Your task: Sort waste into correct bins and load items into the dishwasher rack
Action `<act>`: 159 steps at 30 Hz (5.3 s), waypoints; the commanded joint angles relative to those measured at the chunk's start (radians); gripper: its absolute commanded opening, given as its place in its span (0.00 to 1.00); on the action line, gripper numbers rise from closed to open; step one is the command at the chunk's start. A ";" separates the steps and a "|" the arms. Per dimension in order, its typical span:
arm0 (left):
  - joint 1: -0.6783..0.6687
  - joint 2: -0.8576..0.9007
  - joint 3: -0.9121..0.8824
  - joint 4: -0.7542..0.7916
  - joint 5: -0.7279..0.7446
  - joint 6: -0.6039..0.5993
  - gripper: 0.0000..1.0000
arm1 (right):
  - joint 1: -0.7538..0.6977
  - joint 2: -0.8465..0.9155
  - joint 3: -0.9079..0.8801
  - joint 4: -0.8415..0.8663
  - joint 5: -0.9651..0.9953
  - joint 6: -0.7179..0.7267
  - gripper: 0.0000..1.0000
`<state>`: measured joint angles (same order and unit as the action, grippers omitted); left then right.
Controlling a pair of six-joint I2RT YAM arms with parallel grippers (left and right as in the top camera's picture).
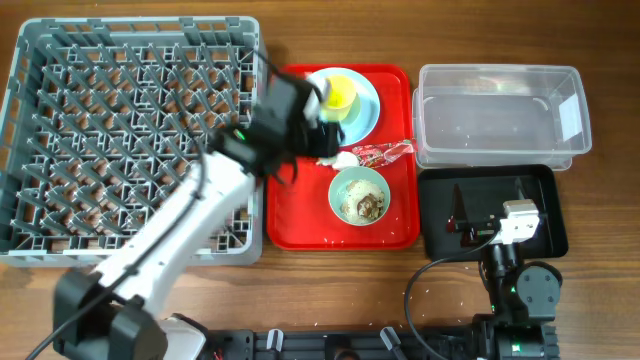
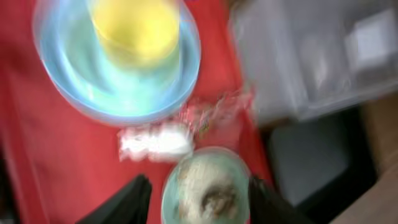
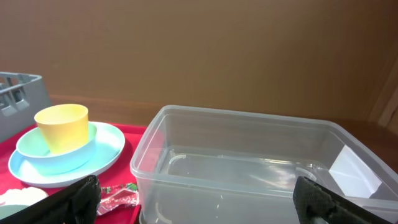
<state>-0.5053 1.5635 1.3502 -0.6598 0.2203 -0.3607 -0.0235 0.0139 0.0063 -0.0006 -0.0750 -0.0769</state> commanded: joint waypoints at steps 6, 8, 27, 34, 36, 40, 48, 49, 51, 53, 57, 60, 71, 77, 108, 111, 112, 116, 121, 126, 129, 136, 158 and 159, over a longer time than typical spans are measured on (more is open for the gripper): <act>0.209 0.197 0.714 -0.259 0.169 0.039 0.17 | -0.006 -0.005 -0.001 0.003 -0.001 0.001 1.00; 0.196 0.254 0.713 -0.226 0.183 0.039 0.04 | -0.006 -0.005 -0.001 0.003 -0.001 0.001 0.99; -0.105 0.591 0.711 -0.209 -0.348 0.042 0.21 | -0.006 -0.005 -0.001 0.003 -0.001 0.000 1.00; -0.110 0.635 0.711 -0.251 -0.349 0.042 0.18 | -0.006 -0.005 -0.001 0.003 -0.001 0.000 1.00; -0.110 0.647 0.711 -0.254 -0.349 0.042 0.20 | -0.006 -0.005 -0.001 0.003 -0.001 0.001 1.00; -0.111 0.652 0.711 -0.265 -0.349 0.042 0.19 | -0.006 -0.005 -0.001 0.003 -0.001 0.000 1.00; -0.113 0.707 0.710 -0.288 -0.345 0.039 0.19 | -0.006 -0.005 -0.001 0.003 -0.001 0.001 1.00; -0.112 0.713 0.710 -0.288 -0.345 0.039 0.19 | -0.006 -0.005 -0.001 0.003 -0.001 0.000 1.00; -0.109 0.720 0.710 -0.277 -0.345 0.039 0.18 | -0.006 -0.005 -0.001 0.003 -0.001 0.000 1.00; -0.108 0.720 0.710 -0.260 -0.345 0.039 0.19 | -0.006 -0.005 -0.001 0.003 -0.001 0.000 1.00; -0.108 0.721 0.710 -0.243 -0.345 0.039 0.20 | -0.006 -0.005 -0.001 0.003 -0.001 0.000 1.00; -0.108 0.721 0.710 -0.231 -0.345 0.039 0.21 | -0.006 -0.005 -0.001 0.003 -0.001 0.000 1.00; -0.092 0.726 0.676 -0.196 -0.352 0.041 0.20 | -0.006 -0.005 -0.001 0.003 -0.002 0.000 1.00; -0.095 0.735 0.676 -0.204 -0.344 0.039 0.10 | -0.006 -0.005 -0.001 0.003 -0.001 0.000 1.00; -0.092 0.716 0.676 -0.204 -0.346 0.040 0.13 | -0.006 -0.005 -0.001 0.003 -0.001 0.000 1.00; -0.090 0.702 0.677 -0.197 -0.361 0.043 0.19 | -0.006 -0.005 -0.001 0.003 -0.001 0.000 1.00; -0.090 0.700 0.677 -0.197 -0.361 0.043 0.19 | -0.006 -0.005 -0.001 0.003 -0.002 0.000 0.99; -0.090 0.683 0.677 -0.199 -0.361 0.043 0.19 | -0.006 -0.005 -0.001 0.003 -0.001 0.000 1.00; -0.090 0.677 0.677 -0.230 -0.360 0.042 0.21 | -0.006 -0.005 -0.001 0.003 -0.001 0.000 1.00; -0.092 0.679 0.677 -0.243 -0.360 0.042 0.22 | -0.006 -0.005 -0.001 0.003 -0.001 0.000 1.00; -0.098 0.703 0.677 -0.252 -0.360 0.042 0.20 | -0.006 -0.005 -0.001 0.003 -0.001 0.001 1.00; -0.102 0.685 0.677 -0.231 -0.372 0.043 0.14 | -0.006 -0.005 -0.001 0.003 -0.001 0.000 1.00; -0.119 0.709 0.677 -0.305 -0.370 0.042 0.10 | -0.006 -0.005 -0.001 0.003 -0.001 0.000 1.00; -0.119 0.709 0.677 -0.306 -0.370 0.042 0.10 | -0.006 -0.005 -0.001 0.003 -0.001 0.000 1.00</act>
<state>-0.6201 2.2765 2.0342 -0.9619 -0.1341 -0.3237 -0.0235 0.0139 0.0063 -0.0006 -0.0750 -0.0769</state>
